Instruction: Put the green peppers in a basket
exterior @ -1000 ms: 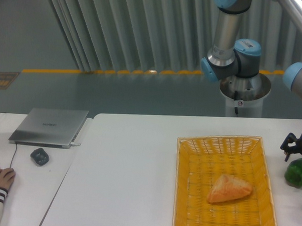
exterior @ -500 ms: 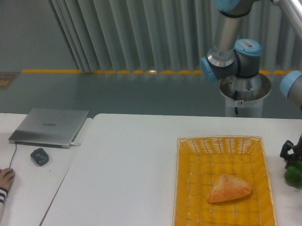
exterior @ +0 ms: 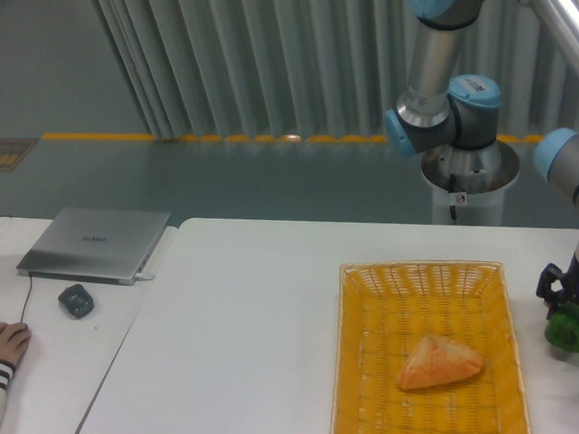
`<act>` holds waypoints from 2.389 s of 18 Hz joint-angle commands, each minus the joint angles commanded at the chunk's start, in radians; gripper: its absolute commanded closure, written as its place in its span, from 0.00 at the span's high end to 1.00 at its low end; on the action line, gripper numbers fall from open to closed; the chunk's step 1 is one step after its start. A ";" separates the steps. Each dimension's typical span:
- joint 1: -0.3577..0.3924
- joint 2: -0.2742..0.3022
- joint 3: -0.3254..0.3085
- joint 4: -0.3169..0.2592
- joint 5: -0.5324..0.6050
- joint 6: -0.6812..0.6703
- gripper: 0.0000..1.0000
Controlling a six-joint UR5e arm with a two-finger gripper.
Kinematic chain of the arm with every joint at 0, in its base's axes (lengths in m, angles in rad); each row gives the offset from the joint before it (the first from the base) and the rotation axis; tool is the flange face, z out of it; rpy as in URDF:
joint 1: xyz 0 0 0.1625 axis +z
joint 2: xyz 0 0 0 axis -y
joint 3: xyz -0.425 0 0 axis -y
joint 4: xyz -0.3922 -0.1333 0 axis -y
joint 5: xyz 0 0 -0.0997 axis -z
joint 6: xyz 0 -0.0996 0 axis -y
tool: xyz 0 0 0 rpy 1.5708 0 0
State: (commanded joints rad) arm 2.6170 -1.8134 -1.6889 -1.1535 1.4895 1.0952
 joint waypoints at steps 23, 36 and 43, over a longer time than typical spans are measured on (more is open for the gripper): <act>-0.356 0.143 -0.046 -0.089 0.119 -0.153 0.95; -0.273 0.102 0.032 -0.074 0.133 -0.141 1.00; -0.098 0.029 0.120 -0.077 0.100 0.167 1.00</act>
State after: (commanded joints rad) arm 2.5186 -1.7839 -1.5694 -1.2303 1.5893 1.2622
